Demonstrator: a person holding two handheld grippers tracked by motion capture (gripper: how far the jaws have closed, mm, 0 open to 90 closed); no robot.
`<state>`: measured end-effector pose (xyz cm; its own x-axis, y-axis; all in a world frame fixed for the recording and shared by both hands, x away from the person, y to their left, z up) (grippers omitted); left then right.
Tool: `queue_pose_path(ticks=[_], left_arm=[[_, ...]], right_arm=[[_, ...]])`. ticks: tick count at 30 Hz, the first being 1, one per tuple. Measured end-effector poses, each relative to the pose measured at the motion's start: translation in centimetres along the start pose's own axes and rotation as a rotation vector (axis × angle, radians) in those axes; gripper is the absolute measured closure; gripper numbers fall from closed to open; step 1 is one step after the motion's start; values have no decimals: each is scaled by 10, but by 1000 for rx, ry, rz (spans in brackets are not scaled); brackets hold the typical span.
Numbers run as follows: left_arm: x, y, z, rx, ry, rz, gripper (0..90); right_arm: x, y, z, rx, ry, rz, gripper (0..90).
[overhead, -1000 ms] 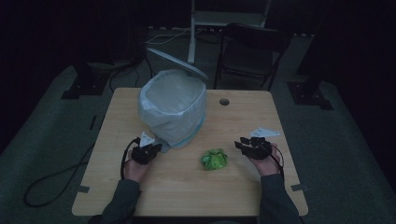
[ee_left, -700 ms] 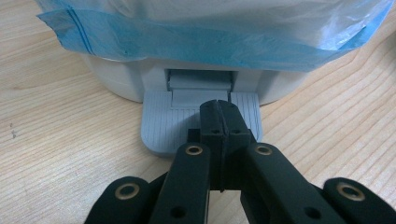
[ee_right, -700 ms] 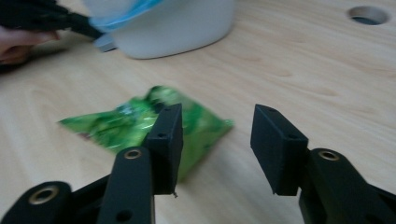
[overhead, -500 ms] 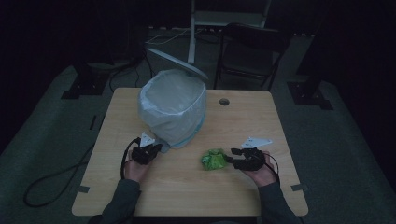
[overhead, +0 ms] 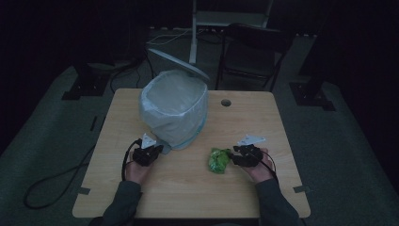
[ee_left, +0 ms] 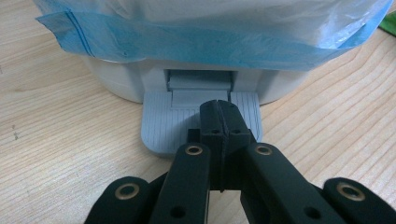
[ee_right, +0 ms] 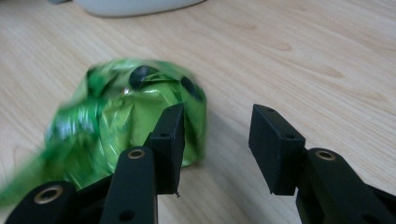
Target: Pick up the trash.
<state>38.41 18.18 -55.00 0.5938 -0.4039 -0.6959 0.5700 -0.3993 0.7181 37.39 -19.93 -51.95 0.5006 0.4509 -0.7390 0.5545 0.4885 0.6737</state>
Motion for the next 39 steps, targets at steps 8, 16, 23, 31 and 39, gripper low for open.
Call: queue_pose_path(ticks=[8,16,23,31,39], left_arm=[[0,0,0,4,3,-2,900],[0,0,1,7,5,-4,900],[0,0,1,9,6,-5,900],[0,1,1,10,5,-5,900],[0,1,1,11,5,-6,900]], right_arm=[[-20,0,-12,-18,74,42,535],[-37,-5,-34,-47,189,81,516],[-27,-14,-52,-109,236,15,522],[-4,-17,-54,-157,177,-88,679],[-2,-13,-54,-166,167,-88,767]])
Point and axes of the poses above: each handheld gripper's, and its own axes: x roughly forward along the jaws, y roughly out of its top, z roughly to its right, the point moved 2 cm from there along x, roughly forward along the jaws, and after that the axes turned 5 degrees about -z, right-handed, at the moved point
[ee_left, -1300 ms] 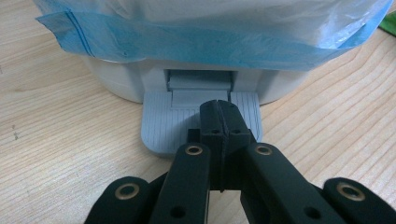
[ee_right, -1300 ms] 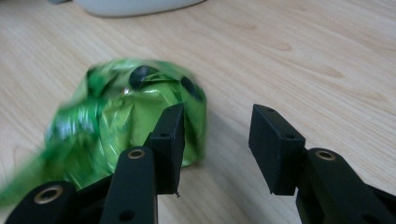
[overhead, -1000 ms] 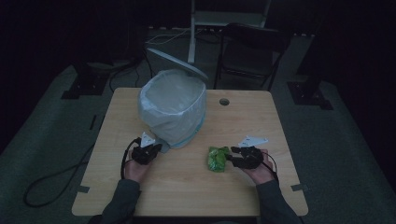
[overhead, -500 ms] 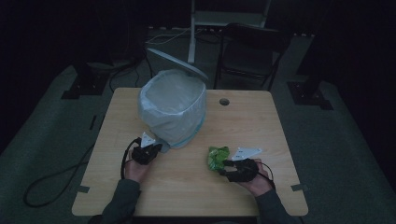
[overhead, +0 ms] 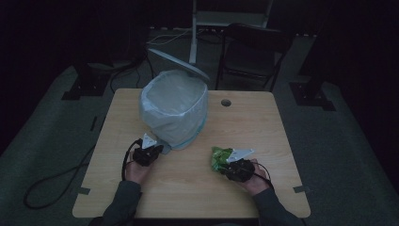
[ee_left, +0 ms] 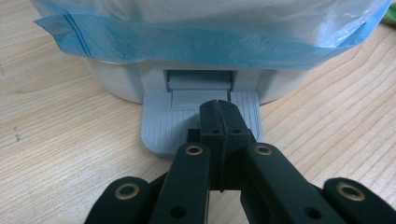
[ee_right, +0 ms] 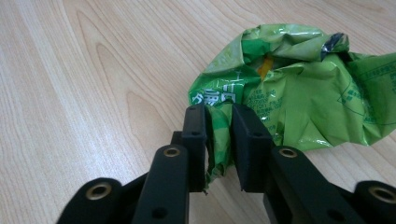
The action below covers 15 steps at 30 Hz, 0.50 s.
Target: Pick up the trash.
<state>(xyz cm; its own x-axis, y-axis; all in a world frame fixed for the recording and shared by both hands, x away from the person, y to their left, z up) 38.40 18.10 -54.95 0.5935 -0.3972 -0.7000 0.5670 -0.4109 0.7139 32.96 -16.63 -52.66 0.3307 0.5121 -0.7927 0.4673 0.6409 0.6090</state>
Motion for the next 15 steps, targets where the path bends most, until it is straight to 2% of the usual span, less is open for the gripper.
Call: queue_pose_path(ticks=[7,9,15], left_arm=[[0,0,0,0,-1,-1,900],[0,0,0,0,0,0,900],[0,0,0,-1,-1,0,900]], right_arm=[[-2,3,2,-4,-20,18,802],[-7,5,3,-1,-26,44,806],[-15,13,6,-6,-49,77,807]])
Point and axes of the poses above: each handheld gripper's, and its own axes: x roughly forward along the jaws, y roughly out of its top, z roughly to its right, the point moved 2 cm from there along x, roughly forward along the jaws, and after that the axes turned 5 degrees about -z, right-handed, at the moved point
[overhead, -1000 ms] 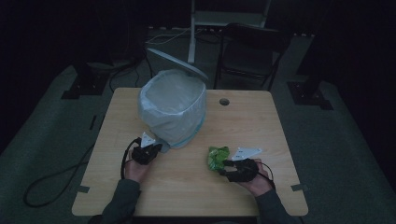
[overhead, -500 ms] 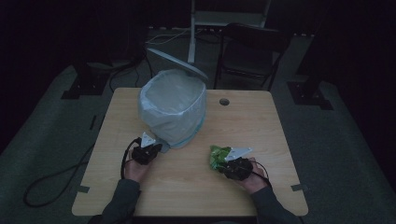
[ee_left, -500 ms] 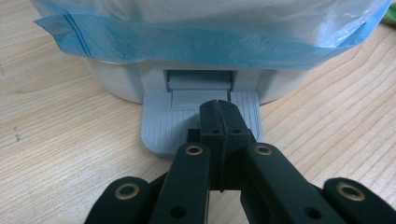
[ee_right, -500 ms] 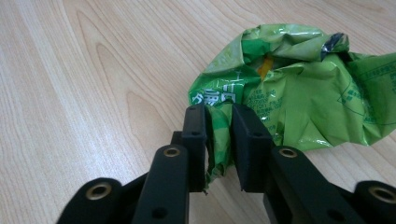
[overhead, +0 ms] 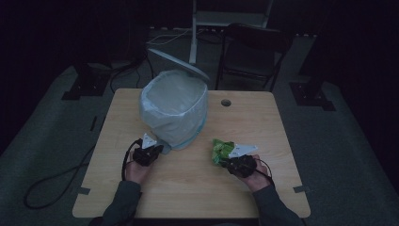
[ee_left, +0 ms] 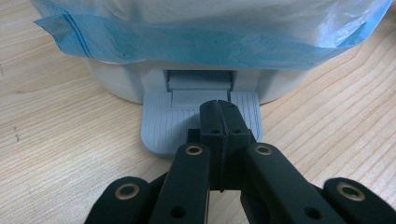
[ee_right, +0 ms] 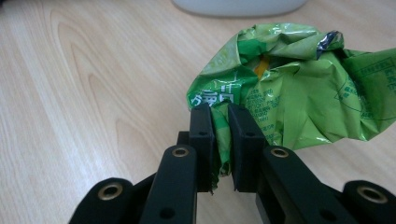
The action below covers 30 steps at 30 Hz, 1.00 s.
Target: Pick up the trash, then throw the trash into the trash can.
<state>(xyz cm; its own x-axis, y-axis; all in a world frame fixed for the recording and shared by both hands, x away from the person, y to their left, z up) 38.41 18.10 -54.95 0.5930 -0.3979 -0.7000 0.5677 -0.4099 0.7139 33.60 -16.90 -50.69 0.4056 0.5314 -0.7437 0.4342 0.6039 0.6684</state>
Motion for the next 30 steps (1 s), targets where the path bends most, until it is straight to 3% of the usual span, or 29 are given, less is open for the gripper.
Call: queue_pose_path(ticks=[11,30], left_arm=[[0,0,0,-4,-1,3,900],[0,0,0,-3,1,2,900]], right_arm=[[-21,23,10,-15,-46,87,808],[-41,35,16,-5,-79,162,810]])
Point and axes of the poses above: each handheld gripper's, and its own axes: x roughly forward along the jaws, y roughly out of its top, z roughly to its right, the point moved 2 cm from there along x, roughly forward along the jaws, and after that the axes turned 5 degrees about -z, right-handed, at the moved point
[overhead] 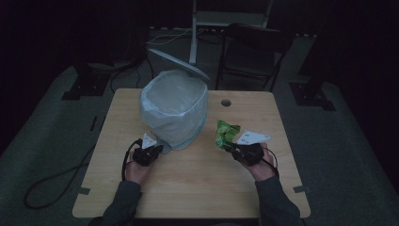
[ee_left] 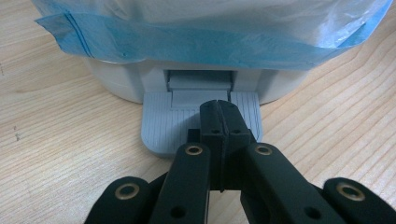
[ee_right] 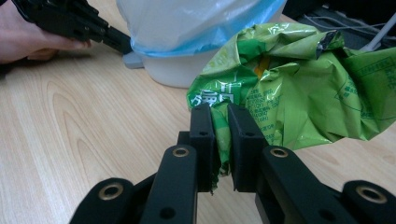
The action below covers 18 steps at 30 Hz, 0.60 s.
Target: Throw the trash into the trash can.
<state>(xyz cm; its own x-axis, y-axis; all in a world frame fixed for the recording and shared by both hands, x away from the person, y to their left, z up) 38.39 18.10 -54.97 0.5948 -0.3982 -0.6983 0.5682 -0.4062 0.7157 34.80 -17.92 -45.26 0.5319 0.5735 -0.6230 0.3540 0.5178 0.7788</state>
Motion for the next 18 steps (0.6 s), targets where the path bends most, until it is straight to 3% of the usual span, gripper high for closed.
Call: queue_pose_path(ticks=[18], left_arm=[[0,0,0,0,1,-1,900]], right_arm=[[-11,27,2,-38,-24,53,811]])
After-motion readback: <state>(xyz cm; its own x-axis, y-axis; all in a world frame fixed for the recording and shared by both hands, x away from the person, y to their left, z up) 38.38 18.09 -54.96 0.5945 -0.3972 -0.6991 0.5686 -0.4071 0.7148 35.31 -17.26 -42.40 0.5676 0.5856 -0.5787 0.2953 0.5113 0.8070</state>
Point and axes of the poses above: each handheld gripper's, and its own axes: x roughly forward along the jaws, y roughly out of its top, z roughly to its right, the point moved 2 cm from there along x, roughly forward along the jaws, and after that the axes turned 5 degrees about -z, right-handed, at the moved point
